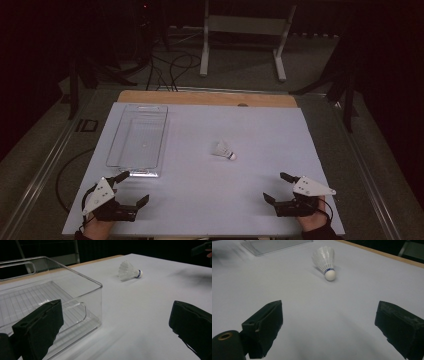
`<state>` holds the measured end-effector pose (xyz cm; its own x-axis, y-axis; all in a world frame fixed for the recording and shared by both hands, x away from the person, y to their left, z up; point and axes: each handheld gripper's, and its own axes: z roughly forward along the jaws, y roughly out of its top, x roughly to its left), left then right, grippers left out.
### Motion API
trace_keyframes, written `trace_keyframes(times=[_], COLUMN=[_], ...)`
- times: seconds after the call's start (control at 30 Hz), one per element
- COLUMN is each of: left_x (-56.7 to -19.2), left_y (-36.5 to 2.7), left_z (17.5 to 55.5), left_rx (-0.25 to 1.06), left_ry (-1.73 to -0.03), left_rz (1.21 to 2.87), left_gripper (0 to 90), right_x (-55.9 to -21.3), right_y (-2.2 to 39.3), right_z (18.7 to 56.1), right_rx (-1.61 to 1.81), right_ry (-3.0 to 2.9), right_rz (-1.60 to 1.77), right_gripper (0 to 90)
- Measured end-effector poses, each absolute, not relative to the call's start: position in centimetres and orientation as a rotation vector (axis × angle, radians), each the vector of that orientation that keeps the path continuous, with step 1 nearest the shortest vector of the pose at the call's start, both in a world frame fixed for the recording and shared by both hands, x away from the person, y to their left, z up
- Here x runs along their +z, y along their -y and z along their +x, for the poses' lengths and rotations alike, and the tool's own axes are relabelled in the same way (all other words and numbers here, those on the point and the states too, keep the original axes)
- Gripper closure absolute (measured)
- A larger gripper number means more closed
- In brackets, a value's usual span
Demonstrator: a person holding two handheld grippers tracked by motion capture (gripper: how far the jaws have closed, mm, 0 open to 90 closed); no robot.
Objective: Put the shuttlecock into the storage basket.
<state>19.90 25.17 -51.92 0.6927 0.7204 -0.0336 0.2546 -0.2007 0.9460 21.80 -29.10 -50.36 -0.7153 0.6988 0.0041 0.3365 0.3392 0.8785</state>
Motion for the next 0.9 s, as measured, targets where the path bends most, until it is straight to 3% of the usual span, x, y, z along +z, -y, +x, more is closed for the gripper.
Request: trace_keyframes(times=[0.9], left_x=[-52.0], left_y=[-25.2], left_z=[20.1], left_rx=[0.487], left_ry=[-0.786], left_rz=[1.772], left_gripper=[0.3], right_x=[-44.3], right_y=[28.5], right_z=[23.9], right_rx=[1.298], right_ry=[-2.258], right_rz=[0.805], right_gripper=[7.3])
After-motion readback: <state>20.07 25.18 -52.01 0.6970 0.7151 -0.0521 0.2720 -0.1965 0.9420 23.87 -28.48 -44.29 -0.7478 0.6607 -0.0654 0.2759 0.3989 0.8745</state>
